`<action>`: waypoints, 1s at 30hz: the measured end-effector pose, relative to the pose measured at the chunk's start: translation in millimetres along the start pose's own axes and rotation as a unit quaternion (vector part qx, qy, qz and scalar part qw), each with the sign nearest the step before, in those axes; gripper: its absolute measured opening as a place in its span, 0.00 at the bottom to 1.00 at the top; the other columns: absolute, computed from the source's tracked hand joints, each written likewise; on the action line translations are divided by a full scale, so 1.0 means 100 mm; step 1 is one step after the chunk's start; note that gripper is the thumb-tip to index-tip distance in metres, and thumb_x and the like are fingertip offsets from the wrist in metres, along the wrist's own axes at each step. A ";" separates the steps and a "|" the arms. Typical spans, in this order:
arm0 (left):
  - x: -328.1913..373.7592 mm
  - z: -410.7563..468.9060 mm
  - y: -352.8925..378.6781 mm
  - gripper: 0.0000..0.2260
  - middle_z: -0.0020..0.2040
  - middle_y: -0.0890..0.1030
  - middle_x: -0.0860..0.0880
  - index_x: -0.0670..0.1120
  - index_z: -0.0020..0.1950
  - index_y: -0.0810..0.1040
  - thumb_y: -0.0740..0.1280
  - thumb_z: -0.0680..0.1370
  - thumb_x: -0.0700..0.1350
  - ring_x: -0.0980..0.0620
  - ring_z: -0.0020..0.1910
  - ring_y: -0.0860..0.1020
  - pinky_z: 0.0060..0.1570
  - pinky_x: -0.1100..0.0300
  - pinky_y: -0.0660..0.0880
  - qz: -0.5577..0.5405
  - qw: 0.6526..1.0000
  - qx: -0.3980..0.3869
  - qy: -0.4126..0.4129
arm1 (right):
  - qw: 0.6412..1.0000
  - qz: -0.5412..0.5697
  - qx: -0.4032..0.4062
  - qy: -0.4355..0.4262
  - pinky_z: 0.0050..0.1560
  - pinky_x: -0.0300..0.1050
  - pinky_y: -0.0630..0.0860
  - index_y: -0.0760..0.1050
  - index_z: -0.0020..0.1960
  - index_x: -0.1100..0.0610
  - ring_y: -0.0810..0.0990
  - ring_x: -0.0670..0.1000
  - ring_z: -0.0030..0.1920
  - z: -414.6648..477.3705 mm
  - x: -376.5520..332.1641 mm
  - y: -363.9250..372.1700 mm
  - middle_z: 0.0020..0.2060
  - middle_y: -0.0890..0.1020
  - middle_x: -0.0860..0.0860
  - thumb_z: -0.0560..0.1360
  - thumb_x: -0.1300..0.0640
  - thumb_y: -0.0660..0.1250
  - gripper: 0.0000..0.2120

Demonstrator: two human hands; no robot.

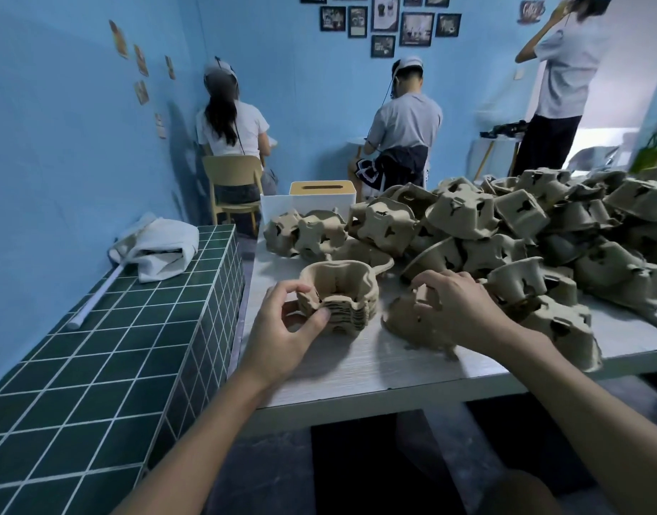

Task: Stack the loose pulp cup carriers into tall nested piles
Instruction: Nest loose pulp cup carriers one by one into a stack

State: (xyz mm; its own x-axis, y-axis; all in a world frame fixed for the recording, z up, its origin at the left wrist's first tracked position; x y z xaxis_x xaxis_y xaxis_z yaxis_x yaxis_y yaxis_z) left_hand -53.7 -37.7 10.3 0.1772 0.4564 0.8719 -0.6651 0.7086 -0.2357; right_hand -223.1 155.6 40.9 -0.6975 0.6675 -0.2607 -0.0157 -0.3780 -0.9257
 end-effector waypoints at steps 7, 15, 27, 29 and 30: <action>0.00 0.00 -0.09 0.12 0.49 0.81 0.46 0.49 0.54 0.75 0.74 0.76 0.42 0.54 0.45 0.80 0.46 0.62 0.76 -0.003 0.999 0.043 0.002 | 0.982 0.169 0.080 -0.003 0.52 0.43 0.68 0.68 0.68 0.50 0.72 0.50 0.54 -0.11 -0.02 -0.11 0.54 0.72 0.49 0.73 0.58 0.73 0.26; 0.01 0.00 -0.10 0.12 0.52 0.80 0.45 0.49 0.54 0.75 0.74 0.75 0.43 0.50 0.48 0.80 0.48 0.59 0.76 -0.007 0.999 0.044 0.003 | 0.980 0.074 0.170 -0.076 0.63 0.55 0.70 0.66 0.73 0.59 0.68 0.55 0.60 -0.25 -0.19 -0.07 0.59 0.71 0.54 0.68 0.59 0.74 0.35; 0.05 -0.01 -0.11 0.11 0.52 0.79 0.44 0.47 0.53 0.75 0.73 0.75 0.36 0.53 0.46 0.80 0.47 0.64 0.77 -0.012 0.998 0.055 0.011 | 0.925 0.331 0.185 0.024 0.51 0.26 0.68 0.73 0.65 0.52 0.73 0.42 0.46 -0.33 0.06 -0.14 0.54 0.72 0.48 0.77 0.56 0.70 0.17; 0.06 -0.01 -0.10 0.11 0.51 0.79 0.44 0.45 0.53 0.75 0.73 0.75 0.35 0.55 0.44 0.80 0.45 0.67 0.76 -0.017 0.998 0.055 0.011 | 0.923 0.353 0.149 0.046 0.50 0.30 0.71 0.74 0.65 0.53 0.76 0.44 0.46 -0.31 0.14 -0.08 0.49 0.78 0.50 0.77 0.54 0.69 0.17; 0.06 -0.01 -0.10 0.11 0.50 0.79 0.44 0.45 0.53 0.75 0.72 0.75 0.35 0.55 0.43 0.80 0.45 0.68 0.76 -0.019 0.998 0.057 0.010 | 0.917 0.371 0.138 0.050 0.50 0.35 0.73 0.75 0.65 0.53 0.78 0.48 0.46 -0.31 0.17 -0.06 0.47 0.81 0.52 0.77 0.54 0.69 0.17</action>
State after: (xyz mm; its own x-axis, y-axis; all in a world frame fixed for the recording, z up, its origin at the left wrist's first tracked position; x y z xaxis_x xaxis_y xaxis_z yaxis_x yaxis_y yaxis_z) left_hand -45.2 -41.6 17.7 0.2173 0.4420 0.8703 -0.7351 0.6607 -0.1520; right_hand -212.4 188.8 33.5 -0.5206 0.2110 -0.8274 0.2472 -0.8903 -0.3825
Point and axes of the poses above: each hand's wrist, its own z-axis towards the middle knuckle, its own y-axis out of the palm, x = y × z, the point moved 7 cm from there along z, towards the middle knuckle
